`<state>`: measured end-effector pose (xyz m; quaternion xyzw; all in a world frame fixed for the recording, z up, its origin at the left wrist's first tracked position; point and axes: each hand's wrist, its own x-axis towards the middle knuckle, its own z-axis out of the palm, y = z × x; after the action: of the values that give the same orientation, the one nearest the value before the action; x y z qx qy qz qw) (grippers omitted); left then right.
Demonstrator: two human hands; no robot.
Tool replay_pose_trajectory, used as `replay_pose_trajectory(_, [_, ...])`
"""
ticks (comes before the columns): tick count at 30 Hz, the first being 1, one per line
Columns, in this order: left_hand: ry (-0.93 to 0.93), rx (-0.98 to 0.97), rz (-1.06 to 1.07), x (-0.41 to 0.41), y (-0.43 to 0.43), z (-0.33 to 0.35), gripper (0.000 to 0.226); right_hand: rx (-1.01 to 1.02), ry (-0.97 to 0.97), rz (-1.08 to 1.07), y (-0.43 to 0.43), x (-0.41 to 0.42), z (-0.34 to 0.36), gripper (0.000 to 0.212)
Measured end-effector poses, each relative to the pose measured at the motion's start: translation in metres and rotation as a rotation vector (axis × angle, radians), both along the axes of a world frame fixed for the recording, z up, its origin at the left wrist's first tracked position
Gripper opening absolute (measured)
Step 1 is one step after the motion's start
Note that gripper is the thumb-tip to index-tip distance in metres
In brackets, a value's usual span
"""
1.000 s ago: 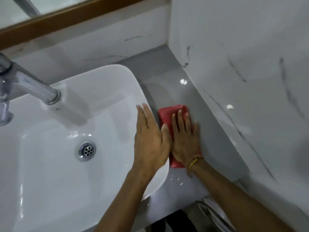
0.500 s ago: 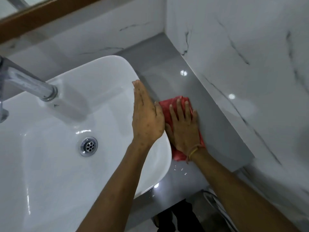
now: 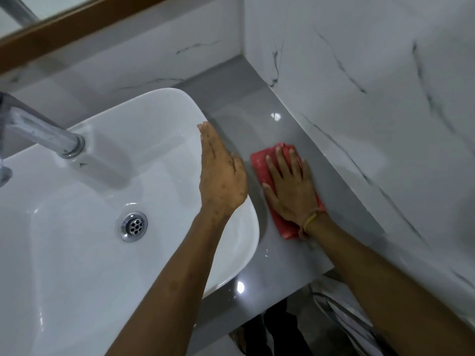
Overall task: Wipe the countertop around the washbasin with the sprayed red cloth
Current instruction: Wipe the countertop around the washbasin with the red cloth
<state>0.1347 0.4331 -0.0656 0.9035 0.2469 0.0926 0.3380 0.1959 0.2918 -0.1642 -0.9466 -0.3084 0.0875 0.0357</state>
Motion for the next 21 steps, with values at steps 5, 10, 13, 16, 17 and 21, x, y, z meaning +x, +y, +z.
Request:
replay_pose_trajectory(5, [-0.009, 0.008, 0.013, 0.004, 0.005, 0.0, 0.067, 0.021, 0.006, 0.117, 0.016, -0.005, -0.002, 0.068])
replay_pose_trajectory(10, [-0.019, 0.001, 0.005, 0.0, 0.005, -0.001, 0.066, 0.075, 0.043, 0.083, -0.015, -0.091, -0.003, 0.075])
replay_pose_trajectory(13, [-0.027, -0.009, 0.019, 0.002, 0.006, -0.001, 0.065, 0.067, 0.072, 0.055, -0.039, -0.149, -0.006, 0.071])
replay_pose_trajectory(16, [-0.028, -0.025, 0.02, 0.002, 0.003, -0.003, 0.065, 0.085, 0.1, 0.042, -0.066, -0.177, -0.011, 0.066])
replay_pose_trajectory(17, [-0.028, -0.028, 0.02, 0.002, 0.003, -0.003, 0.065, 0.084, 0.091, 0.048, -0.073, -0.176, -0.011, 0.066])
replay_pose_trajectory(21, [-0.044, -0.029, 0.003, 0.002, 0.0, -0.002, 0.065, 0.035, 0.046, 0.04, -0.081, -0.14, -0.006, 0.073])
